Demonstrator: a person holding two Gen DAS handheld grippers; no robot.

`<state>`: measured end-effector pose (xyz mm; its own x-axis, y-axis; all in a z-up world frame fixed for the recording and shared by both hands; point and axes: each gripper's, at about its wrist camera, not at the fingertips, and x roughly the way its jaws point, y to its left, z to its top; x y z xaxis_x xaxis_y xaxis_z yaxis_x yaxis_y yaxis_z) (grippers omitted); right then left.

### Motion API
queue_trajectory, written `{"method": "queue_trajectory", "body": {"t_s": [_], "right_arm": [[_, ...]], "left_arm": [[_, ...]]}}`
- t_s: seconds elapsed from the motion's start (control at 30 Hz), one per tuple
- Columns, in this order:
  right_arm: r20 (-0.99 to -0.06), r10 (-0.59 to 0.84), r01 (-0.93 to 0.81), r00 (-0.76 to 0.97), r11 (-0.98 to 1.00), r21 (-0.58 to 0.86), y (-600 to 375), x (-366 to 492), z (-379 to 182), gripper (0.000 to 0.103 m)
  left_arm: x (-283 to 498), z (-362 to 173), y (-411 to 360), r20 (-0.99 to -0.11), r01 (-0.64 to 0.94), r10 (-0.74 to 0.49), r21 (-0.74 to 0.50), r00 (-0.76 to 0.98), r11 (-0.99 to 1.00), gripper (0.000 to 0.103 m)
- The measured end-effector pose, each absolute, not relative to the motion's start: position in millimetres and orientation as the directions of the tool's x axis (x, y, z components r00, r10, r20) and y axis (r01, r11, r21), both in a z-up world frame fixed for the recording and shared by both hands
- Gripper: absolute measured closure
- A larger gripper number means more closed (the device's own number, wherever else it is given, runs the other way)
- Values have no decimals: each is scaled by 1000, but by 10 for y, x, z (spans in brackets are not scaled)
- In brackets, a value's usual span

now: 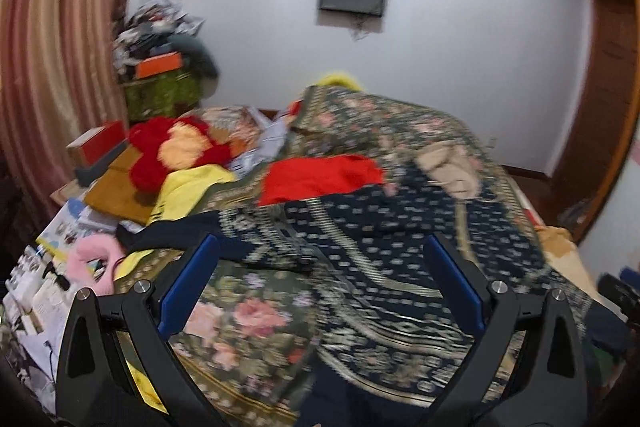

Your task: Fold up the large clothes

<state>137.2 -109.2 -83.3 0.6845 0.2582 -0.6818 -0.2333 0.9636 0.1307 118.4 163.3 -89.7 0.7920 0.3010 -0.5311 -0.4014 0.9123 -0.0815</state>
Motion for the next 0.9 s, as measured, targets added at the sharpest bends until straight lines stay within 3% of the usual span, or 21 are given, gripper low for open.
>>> {"method": "queue_trajectory", "body": {"t_s": [0.27, 0.47, 0.63, 0.83, 0.9], "right_arm": [[-799, 97, -160, 593, 987, 1, -923, 1808, -1214, 0], [-810, 30, -164, 586, 983, -81, -781, 2018, -1323, 0], [-809, 43, -170, 586, 983, -71, -656, 2158, -1353, 0], [-822, 66, -186, 566, 981, -48, -507, 2271, -1422, 0], [-828, 66, -186, 557, 981, -47, -471, 2303, -1455, 0]], "left_arm": [[1391, -1400, 2490, -620, -587, 440, -40, 650, 809, 0], [1400, -1807, 3143, -667, -684, 460, -103, 586, 722, 0], [1502, -2084, 3634, -754, -694, 382, -133, 534, 707, 0], [1612, -2394, 4141, -786, -615, 77, -416, 614, 670, 0], [1644, -2448, 4261, -778, -612, 24, -475, 628, 632, 6]]}}
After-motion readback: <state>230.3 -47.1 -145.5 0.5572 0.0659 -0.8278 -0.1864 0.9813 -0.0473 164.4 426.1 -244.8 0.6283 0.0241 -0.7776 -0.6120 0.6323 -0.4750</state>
